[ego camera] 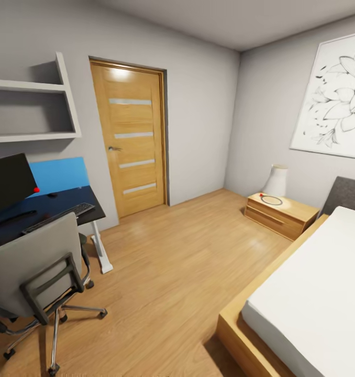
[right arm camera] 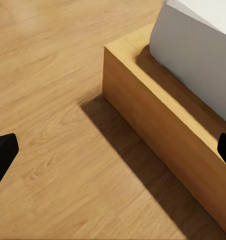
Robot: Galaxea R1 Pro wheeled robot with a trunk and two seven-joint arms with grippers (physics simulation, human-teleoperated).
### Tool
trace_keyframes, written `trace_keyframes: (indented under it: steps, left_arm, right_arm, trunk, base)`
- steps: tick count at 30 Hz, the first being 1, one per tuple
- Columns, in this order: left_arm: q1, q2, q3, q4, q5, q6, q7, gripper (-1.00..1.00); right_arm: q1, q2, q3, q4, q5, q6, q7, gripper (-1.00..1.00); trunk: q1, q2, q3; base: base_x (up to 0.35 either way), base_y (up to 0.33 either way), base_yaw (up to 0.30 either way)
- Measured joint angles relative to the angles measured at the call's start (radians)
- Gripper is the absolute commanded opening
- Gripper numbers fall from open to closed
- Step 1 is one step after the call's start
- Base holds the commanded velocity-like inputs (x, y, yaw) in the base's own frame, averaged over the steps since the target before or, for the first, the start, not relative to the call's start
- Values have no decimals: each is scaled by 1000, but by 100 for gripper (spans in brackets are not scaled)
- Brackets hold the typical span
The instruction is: In the bedroom, organize the workspace by keeping the computer under the desk, ensuring the monitor is on the desk, placing the keyboard on the desk next to the monitor, placing the mouse on the desk next to the keyboard, moving the folder from the swivel chair onto the desk next to the mouse, stacking the notebook on top of the folder with the pen on top of the notebook, and positioning the swivel chair next to the desk.
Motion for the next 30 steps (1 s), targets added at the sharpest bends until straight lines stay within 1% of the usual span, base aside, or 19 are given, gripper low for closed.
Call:
trace_keyframes:
  steps: [10, 13, 30]
  left_arm:
    - [0, 0, -5, 0, -3, 0, -6, 100]
    - [0, 0, -8, 2, -4, 1, -7, 100]
    - [0, 1, -8, 4, -3, 7, -4, 100]
  right_arm:
    - [0, -1, -1, 0, 0, -1, 0, 100]
    - [0, -2, -1, 0, -1, -1, 0, 100]
    - [0, -4, -1, 0, 1, -2, 1, 100]
  trunk:
    - [0, 0, -8]
    - [0, 0, -10]
    - [-1, 0, -11]
  base:
    - [0, 0, 251]
    - [97, 0, 84]
    - [304, 0, 9]
